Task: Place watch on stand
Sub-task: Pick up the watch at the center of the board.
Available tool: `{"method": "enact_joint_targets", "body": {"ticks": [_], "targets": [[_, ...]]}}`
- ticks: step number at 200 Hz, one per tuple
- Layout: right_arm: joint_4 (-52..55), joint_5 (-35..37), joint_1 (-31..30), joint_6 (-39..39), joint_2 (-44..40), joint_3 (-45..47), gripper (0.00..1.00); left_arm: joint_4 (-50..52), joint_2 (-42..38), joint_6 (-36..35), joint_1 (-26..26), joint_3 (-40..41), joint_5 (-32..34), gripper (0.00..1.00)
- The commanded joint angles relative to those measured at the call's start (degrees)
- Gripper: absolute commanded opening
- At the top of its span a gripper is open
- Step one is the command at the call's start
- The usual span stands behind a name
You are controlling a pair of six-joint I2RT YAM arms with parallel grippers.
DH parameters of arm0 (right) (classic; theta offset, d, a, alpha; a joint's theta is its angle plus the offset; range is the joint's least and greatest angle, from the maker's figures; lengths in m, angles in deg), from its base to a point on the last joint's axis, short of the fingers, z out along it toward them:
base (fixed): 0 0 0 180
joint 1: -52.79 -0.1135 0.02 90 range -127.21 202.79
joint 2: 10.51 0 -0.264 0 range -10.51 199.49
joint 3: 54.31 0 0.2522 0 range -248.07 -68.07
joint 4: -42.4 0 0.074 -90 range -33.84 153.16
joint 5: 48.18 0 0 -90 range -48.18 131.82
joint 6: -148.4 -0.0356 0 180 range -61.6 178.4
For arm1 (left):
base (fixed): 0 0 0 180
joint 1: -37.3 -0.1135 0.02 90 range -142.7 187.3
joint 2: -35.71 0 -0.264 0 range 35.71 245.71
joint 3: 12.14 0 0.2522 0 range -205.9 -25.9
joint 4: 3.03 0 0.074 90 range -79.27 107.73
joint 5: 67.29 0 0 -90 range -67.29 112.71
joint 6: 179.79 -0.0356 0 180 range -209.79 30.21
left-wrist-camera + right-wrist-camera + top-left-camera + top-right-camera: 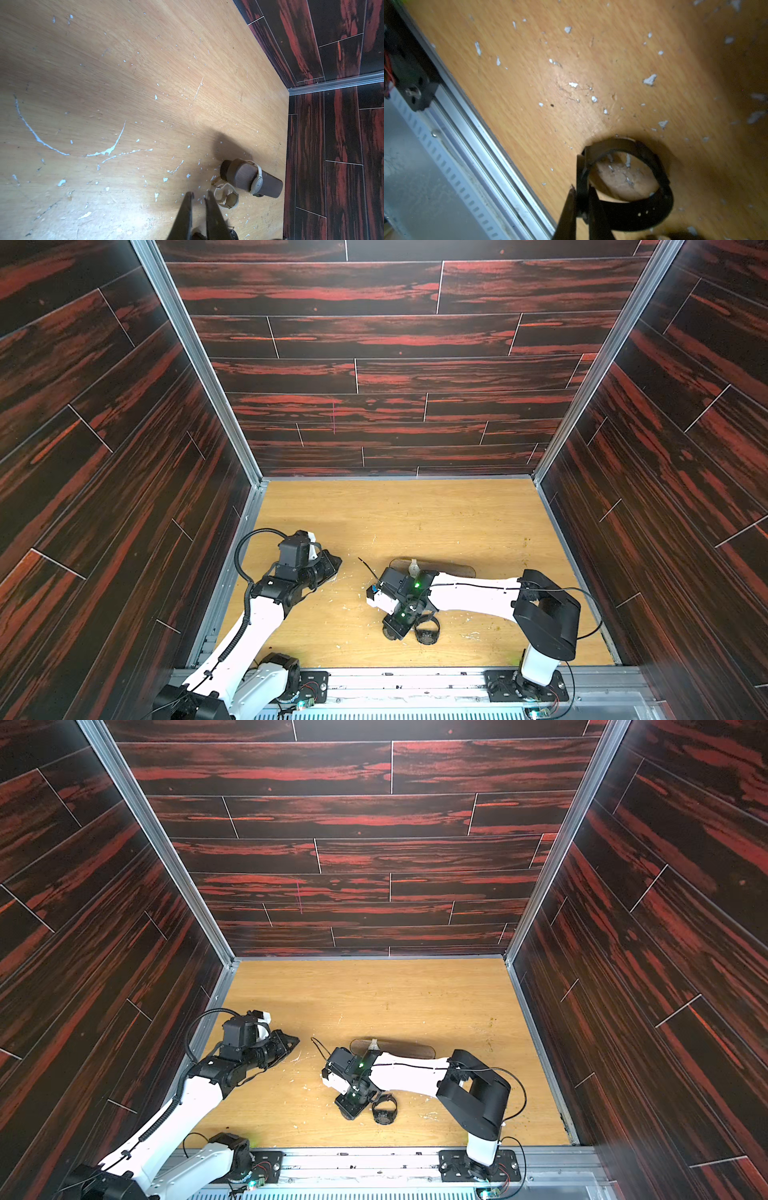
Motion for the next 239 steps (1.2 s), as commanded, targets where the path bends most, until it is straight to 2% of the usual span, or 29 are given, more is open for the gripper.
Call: {"method": "enact_joint_targets", "body": {"ticks": [1,41,72,129,151,182,239], "targets": [[-0.13,-2.38,0.80,-0.09,-0.32,-2.12,0.06,1.44,-0.19,-1.10,-0.52,-0.98,-0.04,0.16],[-1.70,-9.13,4.88,-2.29,-3.93,-3.58,0.04,1.79,-0.19,-1.81,-0.65,-2.72,-0.63,0.17],[-5.81,-18.10,9.96,-6.34,-7.99,-3.63,0.04,0.98,-0.43,-2.69,-0.65,-3.63,-2.58,0.18],[-15.91,-29.41,18.51,-15.10,-12.02,-3.98,0.00,-2.00,-1.51,-4.35,-0.61,-5.60,-9.45,0.24],[-18.73,-31.18,20.85,-17.16,-12.77,-4.20,0.00,-4.25,-1.25,-4.76,-0.63,-5.96,-13.27,0.25],[-20.87,-32.44,23.55,-19.44,-13.95,-3.91,0.00,-11.59,-1.16,-1.81,-0.57,-4.70,-17.99,0.27],[-24.21,-33.73,31.62,-23.80,-19.35,2.11,0.00,-17.10,2.13,0.28,0.05,-4.92,-20.20,0.29]]}}
